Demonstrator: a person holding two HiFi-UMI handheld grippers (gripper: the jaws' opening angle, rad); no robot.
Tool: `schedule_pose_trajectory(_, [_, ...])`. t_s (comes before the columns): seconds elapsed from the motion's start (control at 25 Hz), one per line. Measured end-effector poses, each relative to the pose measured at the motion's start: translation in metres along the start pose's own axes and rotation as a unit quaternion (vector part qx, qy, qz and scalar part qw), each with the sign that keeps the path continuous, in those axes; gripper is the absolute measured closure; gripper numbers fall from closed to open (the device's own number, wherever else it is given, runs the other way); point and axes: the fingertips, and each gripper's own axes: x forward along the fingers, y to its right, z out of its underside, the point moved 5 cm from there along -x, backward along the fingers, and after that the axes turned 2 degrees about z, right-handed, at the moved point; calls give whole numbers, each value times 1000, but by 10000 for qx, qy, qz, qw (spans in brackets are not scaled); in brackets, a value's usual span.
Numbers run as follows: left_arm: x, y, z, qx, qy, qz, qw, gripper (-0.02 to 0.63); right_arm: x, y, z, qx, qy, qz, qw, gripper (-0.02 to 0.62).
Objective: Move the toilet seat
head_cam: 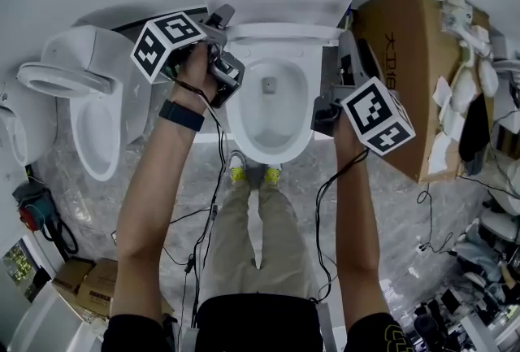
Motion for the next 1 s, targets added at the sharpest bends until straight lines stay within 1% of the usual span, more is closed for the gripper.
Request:
schedule_pose_trajectory(0.16, [7,4,-7,-66,67,34,10000,200,12,-1,-6,69,23,-57,10000,413])
schedule_pose_trajectory(0.2, [9,5,-10,-25,89,68,9999,199,14,-2,-7,69,31,-56,10000,413])
schedule_pose_trajectory(0.24, [10,7,-13,123,128,151,9997,199,17,-3,-8,59,42,-59,10000,414])
schedule_pose_trajectory(0.28, [11,10,-17,381,186,290,9987,213,19,-5,-9,34,52,-69,10000,419])
schedule_pose_trajectory(0.32, [13,12,-21,609,248,429,9969,360,22,-7,-11,-1,60,-79,10000,434])
schedule_pose_trajectory(0.36, [14,12,-24,652,305,479,9963,363,24,-8,-12,-38,73,-87,9999,439])
schedule_pose_trajectory(0.4, [16,11,-26,548,358,453,9968,427,27,-9,-14,-65,97,-95,9999,442])
schedule_pose_trajectory(0.44, [19,9,-29,435,406,437,9973,460,31,-9,-16,-72,127,-105,9998,442])
schedule_pose_trajectory(0.48, [20,9,-31,357,444,473,9973,459,35,-11,-18,-67,148,-115,9998,443])
schedule_pose_trajectory(0.56, [22,8,-33,273,512,568,9967,457,40,-15,-20,-104,154,-127,9997,468])
schedule_pose_trajectory(0.64, [23,9,-36,259,570,579,9964,457,45,-17,-22,-150,186,-132,9996,482])
schedule_pose_trajectory(0.8, [28,14,-41,269,629,540,9962,457,55,-18,-27,-99,223,-149,9996,486])
schedule_pose_trajectory(0.84, [28,15,-41,276,634,522,9962,457,58,-16,-28,-114,240,-61,9996,493])
schedule_pose_trajectory(0.92, [27,15,-41,290,639,500,9963,459,69,-8,-30,-150,278,256,9992,546])
schedule_pose_trajectory(0.96, [27,14,-41,288,646,503,9962,459,75,-2,-31,-136,266,380,9988,563])
schedule_pose_trajectory(1.0, [27,14,-41,287,655,508,9961,459,80,2,-32,-79,225,432,9988,568])
